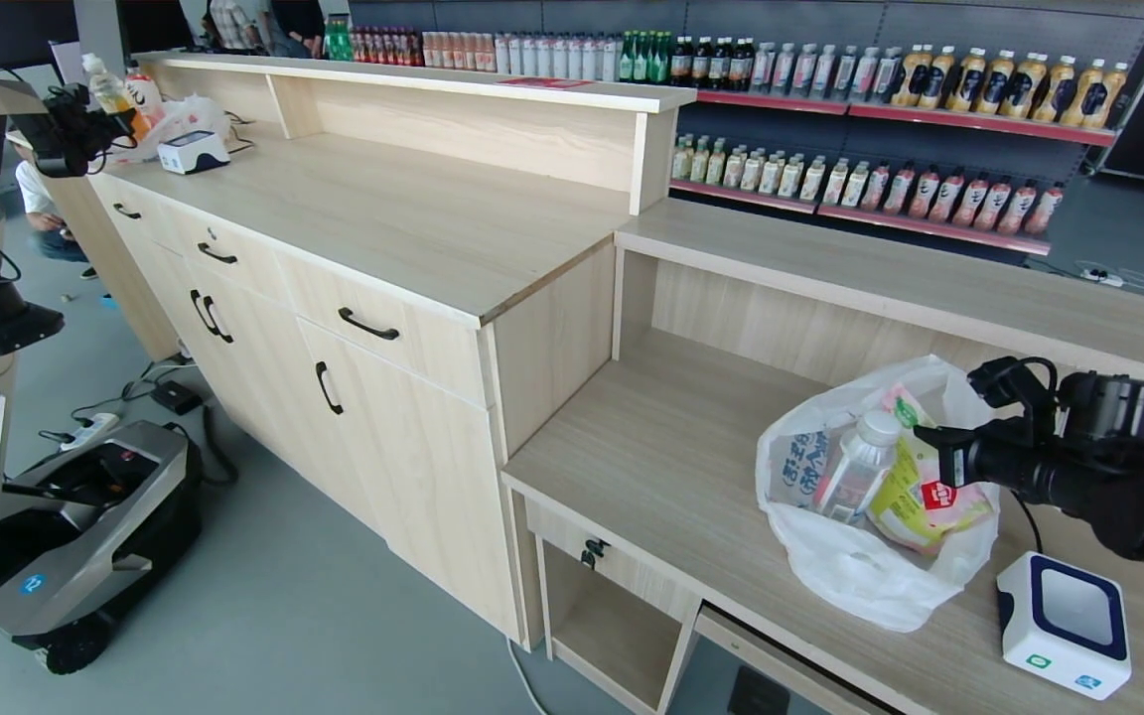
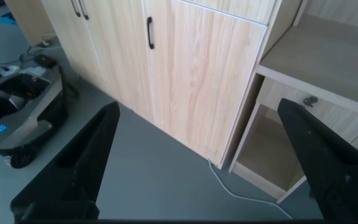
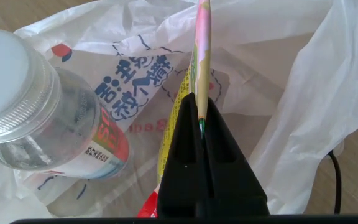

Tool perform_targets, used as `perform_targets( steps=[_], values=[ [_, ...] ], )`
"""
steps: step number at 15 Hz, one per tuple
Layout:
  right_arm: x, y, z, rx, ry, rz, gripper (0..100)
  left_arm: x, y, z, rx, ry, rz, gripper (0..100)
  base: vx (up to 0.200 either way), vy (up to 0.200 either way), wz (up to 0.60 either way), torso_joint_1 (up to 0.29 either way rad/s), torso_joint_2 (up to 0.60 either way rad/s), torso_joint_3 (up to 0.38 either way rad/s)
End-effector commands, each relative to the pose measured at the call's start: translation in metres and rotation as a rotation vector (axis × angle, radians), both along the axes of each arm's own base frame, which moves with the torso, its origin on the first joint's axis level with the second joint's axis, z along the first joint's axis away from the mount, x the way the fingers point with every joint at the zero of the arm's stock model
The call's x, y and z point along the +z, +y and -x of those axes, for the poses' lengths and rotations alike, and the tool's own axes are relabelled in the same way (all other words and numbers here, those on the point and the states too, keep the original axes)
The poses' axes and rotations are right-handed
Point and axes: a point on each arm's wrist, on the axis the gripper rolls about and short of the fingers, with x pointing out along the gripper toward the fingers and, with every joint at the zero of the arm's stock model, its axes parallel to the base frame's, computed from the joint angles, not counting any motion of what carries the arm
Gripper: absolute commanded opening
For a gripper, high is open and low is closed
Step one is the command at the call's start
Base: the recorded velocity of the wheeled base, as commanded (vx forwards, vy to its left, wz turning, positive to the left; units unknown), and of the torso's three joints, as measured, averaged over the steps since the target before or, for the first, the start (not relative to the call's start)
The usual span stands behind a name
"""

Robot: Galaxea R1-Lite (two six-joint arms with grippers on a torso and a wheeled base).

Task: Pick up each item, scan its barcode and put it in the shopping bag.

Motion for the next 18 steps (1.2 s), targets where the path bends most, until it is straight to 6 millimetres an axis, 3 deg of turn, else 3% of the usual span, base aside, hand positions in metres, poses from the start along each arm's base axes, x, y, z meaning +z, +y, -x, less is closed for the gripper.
perform_targets(
  steps=[1,2,3,6,9,13,15,17,18],
  values=[
    [-0.005,0.0,-0.002,0.0,0.012,-0.003,0,0.0,0.0,0.0,0.001,0.0,0.0,100,0.0,0.0,0.0,0.0,0.0,0.0],
    [-0.007,0.0,-0.002,0.0,0.017,-0.004,0,0.0,0.0,0.0,0.001,0.0,0.0,100,0.0,0.0,0.0,0.0,0.0,0.0],
    [-0.008,-0.001,-0.002,0.0,0.02,-0.005,100,0.0,0.0,0.0,0.001,0.0,0.0,100,0.0,0.0,0.0,0.0,0.0,0.0],
    [-0.006,-0.001,-0.002,0.001,0.013,0.0,100,0.0,0.0,0.0,0.001,0.0,0.0,100,0.0,0.0,0.0,0.0,0.0,0.0],
    [0.021,0.005,0.003,0.012,-0.048,0.016,100,0.0,0.0,0.0,0.001,0.0,0.0,100,0.0,0.0,0.0,0.0,0.0,0.0],
    [0.113,0.017,0.035,0.042,-0.284,0.106,100,0.0,0.0,0.0,0.001,0.0,0.0,100,0.0,0.0,0.0,0.0,0.0,0.0],
    [0.145,0.025,0.06,0.051,-0.373,0.14,100,0.0,0.0,0.0,0.001,0.0,0.0,100,0.0,0.0,0.0,0.0,0.0,0.0],
    [0.155,0.03,0.071,0.061,-0.403,0.144,100,0.0,0.0,0.0,0.001,0.0,0.0,100,0.0,0.0,0.0,0.0,0.0,0.0],
    [0.178,0.038,0.096,0.071,-0.493,0.208,100,0.0,0.0,0.0,0.001,0.0,0.0,100,0.0,0.0,0.0,0.0,0.0,0.0]
  ],
)
